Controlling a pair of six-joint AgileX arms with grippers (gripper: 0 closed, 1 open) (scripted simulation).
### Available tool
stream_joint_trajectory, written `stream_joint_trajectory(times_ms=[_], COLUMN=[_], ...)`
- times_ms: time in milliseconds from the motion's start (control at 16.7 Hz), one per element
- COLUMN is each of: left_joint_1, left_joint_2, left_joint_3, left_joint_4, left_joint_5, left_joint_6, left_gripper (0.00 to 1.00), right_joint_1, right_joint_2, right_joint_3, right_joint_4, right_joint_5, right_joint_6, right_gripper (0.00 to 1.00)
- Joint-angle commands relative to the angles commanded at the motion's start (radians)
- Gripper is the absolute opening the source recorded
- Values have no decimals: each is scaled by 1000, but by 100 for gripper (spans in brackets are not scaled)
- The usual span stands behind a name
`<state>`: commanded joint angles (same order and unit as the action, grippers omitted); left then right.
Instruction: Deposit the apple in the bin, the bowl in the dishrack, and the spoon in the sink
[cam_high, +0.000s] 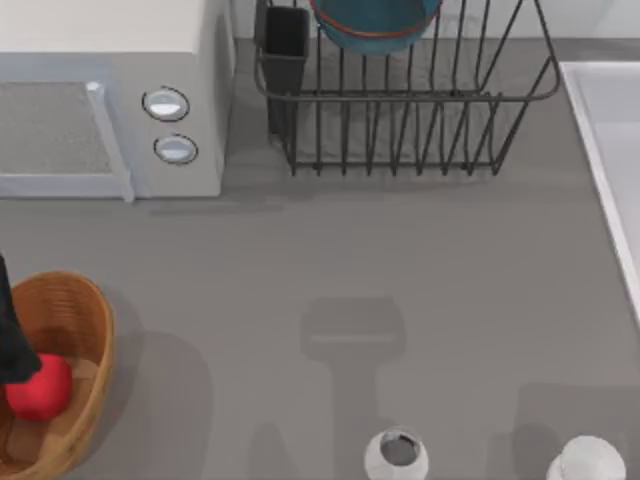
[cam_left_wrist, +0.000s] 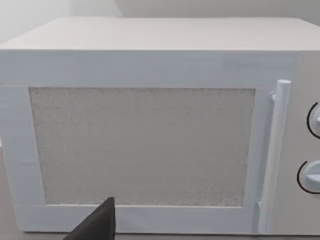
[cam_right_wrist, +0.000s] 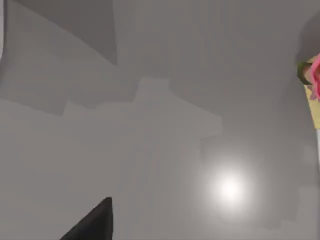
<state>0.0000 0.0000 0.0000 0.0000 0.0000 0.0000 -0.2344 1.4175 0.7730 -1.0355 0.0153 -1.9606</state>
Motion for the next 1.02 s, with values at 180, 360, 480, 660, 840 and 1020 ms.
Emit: stream_joint_trajectory(times_ms=[180,360,480,660,840,1020], left_joint_1=[0,0,0,0,0,0], left_joint_2=[0,0,0,0,0,0], left_joint_3=[0,0,0,0,0,0], left_joint_4=[0,0,0,0,0,0], left_joint_5=[0,0,0,0,0,0], left_joint_6=[0,0,0,0,0,0], left_gripper=[100,100,100,100,100,100], right_joint_1=[-49,-73,-73,-68,-69,-69], right_joint_2=[29,32,32,29,49,108], right_joint_3=[103,156,156,154,130,64], right_joint_4=[-17,-15,-15,-14,24,154], right_joint_5=[-12,-21,-21,-21,-21,-21], right_joint_6=[-160,-226,-227,-225,-223,-221], right_gripper=[100,100,100,100,100,100])
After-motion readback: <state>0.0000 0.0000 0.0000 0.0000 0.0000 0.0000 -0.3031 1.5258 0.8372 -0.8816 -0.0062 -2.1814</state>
